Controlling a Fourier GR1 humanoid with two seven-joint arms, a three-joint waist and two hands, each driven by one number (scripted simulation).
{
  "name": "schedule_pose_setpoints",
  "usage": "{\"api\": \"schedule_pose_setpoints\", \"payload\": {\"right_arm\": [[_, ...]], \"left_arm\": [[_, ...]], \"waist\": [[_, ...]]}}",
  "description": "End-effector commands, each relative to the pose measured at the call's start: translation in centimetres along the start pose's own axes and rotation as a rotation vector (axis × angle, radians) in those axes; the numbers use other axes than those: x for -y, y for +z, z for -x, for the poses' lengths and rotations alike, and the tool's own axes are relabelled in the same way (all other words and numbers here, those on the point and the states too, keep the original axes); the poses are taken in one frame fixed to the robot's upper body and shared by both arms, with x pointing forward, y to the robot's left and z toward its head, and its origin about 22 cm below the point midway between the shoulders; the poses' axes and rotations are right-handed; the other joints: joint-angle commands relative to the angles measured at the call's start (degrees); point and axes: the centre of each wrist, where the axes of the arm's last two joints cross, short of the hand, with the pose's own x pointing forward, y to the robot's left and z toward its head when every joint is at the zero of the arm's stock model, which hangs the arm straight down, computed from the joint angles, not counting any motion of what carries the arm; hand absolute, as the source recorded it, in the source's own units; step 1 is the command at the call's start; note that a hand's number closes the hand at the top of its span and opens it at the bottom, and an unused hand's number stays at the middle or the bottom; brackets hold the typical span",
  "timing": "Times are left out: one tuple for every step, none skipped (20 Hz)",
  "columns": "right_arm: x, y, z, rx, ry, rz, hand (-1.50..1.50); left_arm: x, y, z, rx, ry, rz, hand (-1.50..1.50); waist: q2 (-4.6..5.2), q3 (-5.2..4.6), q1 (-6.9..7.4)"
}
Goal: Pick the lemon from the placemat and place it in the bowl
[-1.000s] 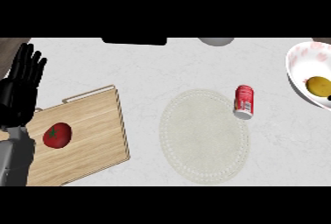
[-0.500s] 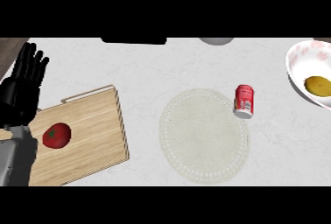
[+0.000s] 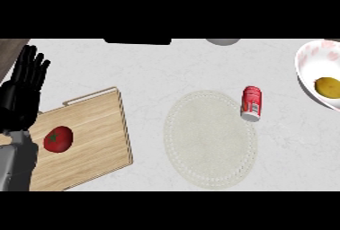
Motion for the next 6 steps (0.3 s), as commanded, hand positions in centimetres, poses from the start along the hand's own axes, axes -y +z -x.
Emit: {"api": "schedule_pose_setpoints", "payload": {"right_arm": [[1.9,1.4,0.3,0.010,-0.023,0.007,-1.50],[2.5,1.9,0.4,0.023,-0.047,0.012,-1.50],[3.2,2.3,0.3,0.015,-0.049,0.018,-1.50],[3.9,2.5,-0.2,0.017,-0.047,0.004,-1.50],[3.4,2.6,0.5,0.018,-0.044,-0.006,-1.50],[4.2,2.7,-0.2,0.012,-0.057,-0.011,-1.50]], "left_arm": [[0.2,0.0,0.2,0.007,-0.004,-0.003,0.00],[-0.1,-0.1,0.2,0.005,0.003,-0.004,0.00],[-0.7,0.0,0.1,0.008,0.004,-0.003,0.00],[-0.2,0.3,0.2,0.004,0.008,-0.012,0.00],[0.0,-0.1,0.0,-0.004,0.016,-0.001,0.00],[0.4,-0.2,-0.1,0.008,0.012,-0.002,0.00]], "waist": [[0.36,0.16,-0.21],[0.25,0.21,-0.69],[0.26,0.23,-0.54],[0.12,0.29,-0.33],[0.32,0.33,-0.27],[0.32,0.33,-0.47]]}}
